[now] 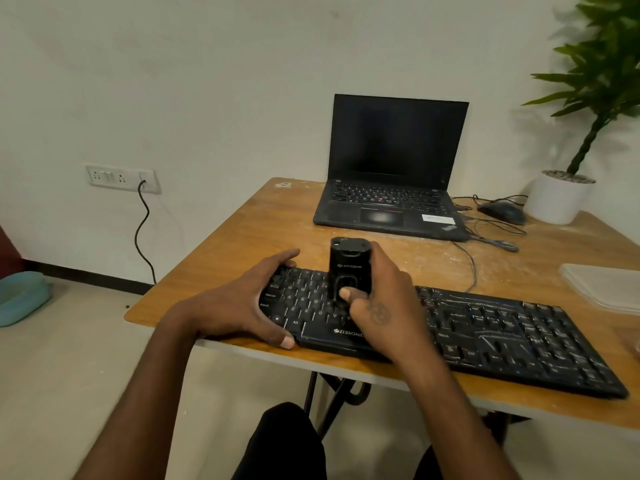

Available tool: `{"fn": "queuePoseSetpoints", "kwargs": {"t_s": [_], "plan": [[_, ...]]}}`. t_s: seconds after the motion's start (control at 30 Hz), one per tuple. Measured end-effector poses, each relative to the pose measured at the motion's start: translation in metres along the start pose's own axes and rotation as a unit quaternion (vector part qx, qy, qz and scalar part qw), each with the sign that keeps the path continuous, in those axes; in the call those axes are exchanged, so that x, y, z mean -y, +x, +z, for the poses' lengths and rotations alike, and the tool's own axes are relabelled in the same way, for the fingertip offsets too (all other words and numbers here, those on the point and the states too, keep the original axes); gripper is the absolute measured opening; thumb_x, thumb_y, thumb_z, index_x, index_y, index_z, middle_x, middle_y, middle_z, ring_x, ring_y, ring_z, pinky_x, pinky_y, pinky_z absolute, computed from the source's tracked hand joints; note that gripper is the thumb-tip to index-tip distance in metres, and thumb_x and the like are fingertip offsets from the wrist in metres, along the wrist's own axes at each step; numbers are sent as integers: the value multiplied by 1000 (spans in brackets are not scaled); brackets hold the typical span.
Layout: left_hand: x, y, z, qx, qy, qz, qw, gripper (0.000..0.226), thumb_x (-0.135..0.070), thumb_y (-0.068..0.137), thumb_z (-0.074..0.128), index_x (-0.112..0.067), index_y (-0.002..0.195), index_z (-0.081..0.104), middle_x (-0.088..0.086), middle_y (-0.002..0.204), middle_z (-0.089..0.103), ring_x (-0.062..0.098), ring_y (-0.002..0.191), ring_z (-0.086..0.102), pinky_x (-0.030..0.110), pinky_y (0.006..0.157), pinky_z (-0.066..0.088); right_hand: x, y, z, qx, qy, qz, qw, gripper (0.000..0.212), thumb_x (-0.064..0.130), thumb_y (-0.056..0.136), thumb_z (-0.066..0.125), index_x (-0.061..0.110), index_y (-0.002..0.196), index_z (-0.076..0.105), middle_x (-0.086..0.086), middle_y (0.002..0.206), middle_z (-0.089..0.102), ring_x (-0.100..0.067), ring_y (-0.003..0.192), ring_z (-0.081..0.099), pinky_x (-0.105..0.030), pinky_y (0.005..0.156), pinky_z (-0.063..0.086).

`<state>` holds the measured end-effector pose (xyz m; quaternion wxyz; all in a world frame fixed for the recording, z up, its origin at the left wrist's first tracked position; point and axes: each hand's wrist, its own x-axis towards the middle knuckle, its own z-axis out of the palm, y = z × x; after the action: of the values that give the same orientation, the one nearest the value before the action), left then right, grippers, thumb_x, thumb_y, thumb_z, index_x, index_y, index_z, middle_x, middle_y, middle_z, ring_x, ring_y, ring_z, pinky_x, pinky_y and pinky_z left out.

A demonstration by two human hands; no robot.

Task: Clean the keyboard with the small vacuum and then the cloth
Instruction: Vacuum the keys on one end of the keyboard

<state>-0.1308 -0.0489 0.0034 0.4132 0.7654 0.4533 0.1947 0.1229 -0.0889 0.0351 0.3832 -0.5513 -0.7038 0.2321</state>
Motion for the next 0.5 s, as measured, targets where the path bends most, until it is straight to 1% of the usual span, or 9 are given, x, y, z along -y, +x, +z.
{"fn": "queuePoseSetpoints", "kwargs": {"t_s": [0.1,0.17,0.23,0.3,0.37,0.43,0.5], "plan": [[-1,0,0,-2,0,-1,1000,128,-34,66,99,-71,151,11,-25,155,28,-1,135,44,17,100,50,8,4,13,3,4,-22,1000,50,8,85,72,28,125,50,10,108,67,-5,92,61,-10,60,40],[-1,0,0,-5,0,-2,1000,128,-33,67,100,-70,152,11,-26,155,29,-4,134,45,14,99,49,6,2,9,6,28,-13,1000,49,8,86,71,30,125,50,14,108,65,-1,93,58,-8,61,38],[-1,0,1,-6,-4,0,1000,129,-33,66,100,-69,153,11,-27,155,30,-6,133,45,12,99,48,0,-4,-3,6,66,9,998,48,9,87,70,32,123,49,15,108,64,-1,97,60,-16,67,44],[0,0,1,-8,-2,-1,1000,130,-37,64,100,-67,154,11,-27,155,29,-7,134,43,12,101,47,-7,-13,-15,-11,80,29,996,46,8,87,71,35,118,49,17,105,63,-2,97,60,-25,72,49],[0,0,1,-9,0,-1,1000,130,-39,63,99,-67,154,11,-28,155,29,-8,134,42,14,102,46,-12,-21,-22,-32,76,39,996,45,7,86,72,34,116,51,17,103,63,-2,96,60,-28,73,49],[0,1,1,-10,1,-5,1000,131,-39,62,99,-67,154,10,-29,154,29,-9,133,42,13,101,45,-9,-23,-19,-37,76,46,995,46,6,86,72,32,119,52,17,103,63,-1,95,59,-27,72,50],[-1,1,1,-9,1,-4,1000,130,-37,63,100,-68,153,11,-30,152,30,-10,131,44,11,98,47,-1,-21,-9,-28,69,37,997,48,7,86,71,32,121,51,17,103,62,3,92,57,-20,67,47]]}}
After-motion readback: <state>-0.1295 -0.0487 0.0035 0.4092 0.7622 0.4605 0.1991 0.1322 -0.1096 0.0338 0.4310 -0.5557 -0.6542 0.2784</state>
